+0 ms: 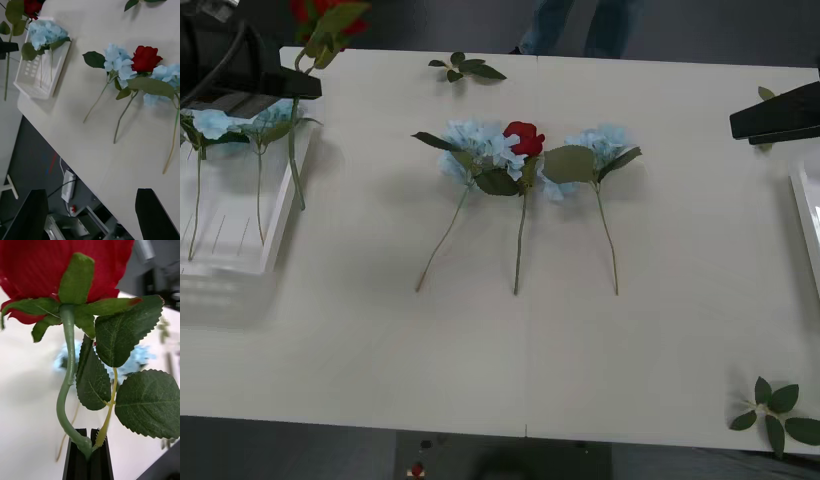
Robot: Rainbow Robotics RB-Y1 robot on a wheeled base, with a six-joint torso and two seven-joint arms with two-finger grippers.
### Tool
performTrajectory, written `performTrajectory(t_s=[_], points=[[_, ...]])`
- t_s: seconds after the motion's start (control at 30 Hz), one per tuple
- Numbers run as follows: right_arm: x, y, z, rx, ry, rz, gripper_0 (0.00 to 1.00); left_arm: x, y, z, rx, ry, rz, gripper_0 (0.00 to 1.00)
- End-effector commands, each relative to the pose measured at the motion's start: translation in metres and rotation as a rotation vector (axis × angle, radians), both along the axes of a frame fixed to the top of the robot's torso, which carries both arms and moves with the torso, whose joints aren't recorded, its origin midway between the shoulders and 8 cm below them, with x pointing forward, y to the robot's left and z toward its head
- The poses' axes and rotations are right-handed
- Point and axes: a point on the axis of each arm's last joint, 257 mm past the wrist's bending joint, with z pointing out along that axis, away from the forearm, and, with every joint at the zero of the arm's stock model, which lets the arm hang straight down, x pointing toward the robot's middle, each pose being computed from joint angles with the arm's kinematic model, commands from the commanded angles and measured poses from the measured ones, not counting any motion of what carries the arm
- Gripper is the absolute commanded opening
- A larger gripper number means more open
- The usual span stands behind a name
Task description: Put the red flowers into the right box and the blue flowers into the left box
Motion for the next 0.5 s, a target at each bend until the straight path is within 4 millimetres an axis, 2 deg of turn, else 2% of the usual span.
performTrajectory(t_s=[0.03, 0.13, 0.23, 0.33, 0.5], points=[[0.0, 0.019, -0.008, 0.072, -0.074, 0.031, 0.68, -0.01, -0.02, 0.023, -0.012, -0.186, -0.133, 0.0], [0.006, 0.029, -0.021, 0.111, -0.163, 0.015, 0.68, -0.016, -0.035, 0.032, -0.048, -0.302, -0.218, 0.0], [0.004, 0.042, -0.032, 0.163, -0.174, -0.004, 0.68, -0.021, -0.047, 0.04, -0.077, -0.388, -0.27, 0.0], [-0.004, 0.066, -0.045, 0.229, -0.157, -0.005, 0.68, -0.024, -0.059, 0.048, -0.078, -0.511, -0.319, 0.0], [-0.006, 0.1, -0.055, 0.356, -0.145, -0.054, 0.68, -0.026, -0.077, 0.062, -0.095, -0.669, -0.361, 0.0]])
